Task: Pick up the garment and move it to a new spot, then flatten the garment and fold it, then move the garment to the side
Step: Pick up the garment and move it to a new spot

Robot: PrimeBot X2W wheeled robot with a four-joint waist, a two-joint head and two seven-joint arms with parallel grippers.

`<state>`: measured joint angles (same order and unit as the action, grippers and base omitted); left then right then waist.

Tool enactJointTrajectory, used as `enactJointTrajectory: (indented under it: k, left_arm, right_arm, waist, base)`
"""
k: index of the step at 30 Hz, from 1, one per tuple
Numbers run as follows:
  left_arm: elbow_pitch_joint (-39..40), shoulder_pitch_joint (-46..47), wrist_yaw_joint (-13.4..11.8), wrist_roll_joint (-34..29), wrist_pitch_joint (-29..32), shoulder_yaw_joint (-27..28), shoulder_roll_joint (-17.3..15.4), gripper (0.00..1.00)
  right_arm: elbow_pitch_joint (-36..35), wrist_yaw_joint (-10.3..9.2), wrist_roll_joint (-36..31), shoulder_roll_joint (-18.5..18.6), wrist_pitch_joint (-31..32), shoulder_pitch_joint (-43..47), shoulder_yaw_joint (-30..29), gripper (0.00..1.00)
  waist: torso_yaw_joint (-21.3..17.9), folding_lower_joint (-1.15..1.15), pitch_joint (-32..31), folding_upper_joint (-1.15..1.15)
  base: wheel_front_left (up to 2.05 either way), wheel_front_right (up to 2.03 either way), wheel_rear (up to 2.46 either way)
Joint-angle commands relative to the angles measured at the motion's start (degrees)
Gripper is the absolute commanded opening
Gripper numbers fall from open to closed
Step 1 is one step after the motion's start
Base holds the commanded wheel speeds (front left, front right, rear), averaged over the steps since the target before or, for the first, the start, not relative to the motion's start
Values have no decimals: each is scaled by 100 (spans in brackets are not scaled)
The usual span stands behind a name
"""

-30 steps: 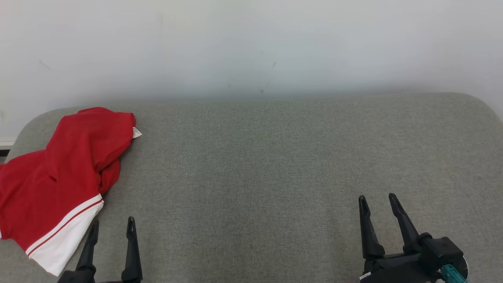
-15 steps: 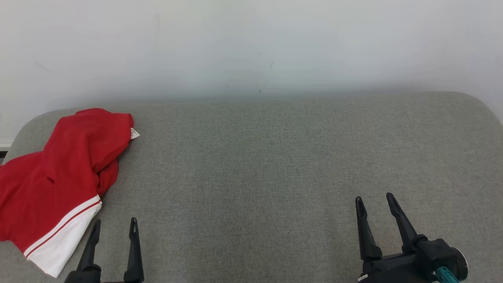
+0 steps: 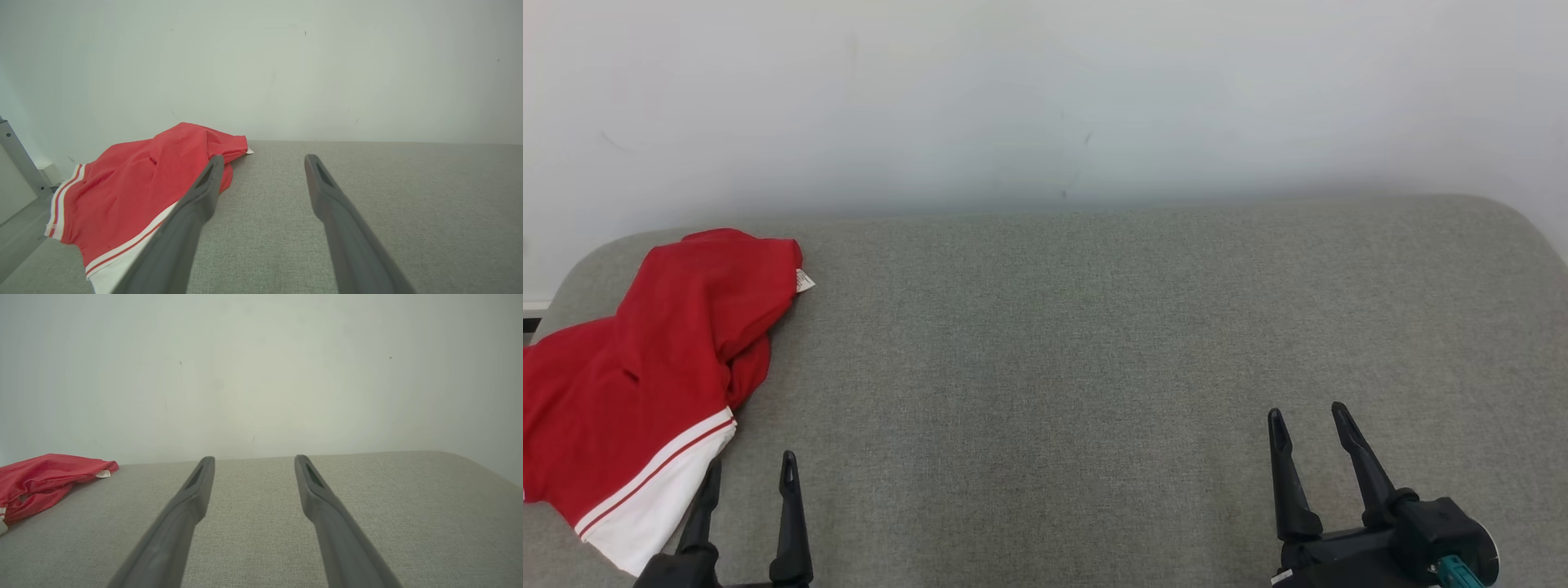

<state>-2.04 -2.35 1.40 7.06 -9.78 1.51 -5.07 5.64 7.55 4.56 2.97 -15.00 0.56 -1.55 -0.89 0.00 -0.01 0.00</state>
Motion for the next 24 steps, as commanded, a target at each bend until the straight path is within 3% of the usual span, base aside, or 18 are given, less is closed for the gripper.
enactJointTrajectory:
  k: [1, 24]
  left_arm:
    - [40, -64, -25, 38, 27, 11, -5, 100]
    - [177, -118, -131, 209, 185, -35, -48, 100]
  right_arm:
    - [-3, -12, 74, -17, -28, 54, -5, 100]
    - [87, -12, 206, -17, -6, 47, -24, 100]
  waist:
    - [1, 0, -1, 0]
    - [-6, 0, 7, 0]
  base:
    - [0, 0, 0]
    - [0, 0, 0]
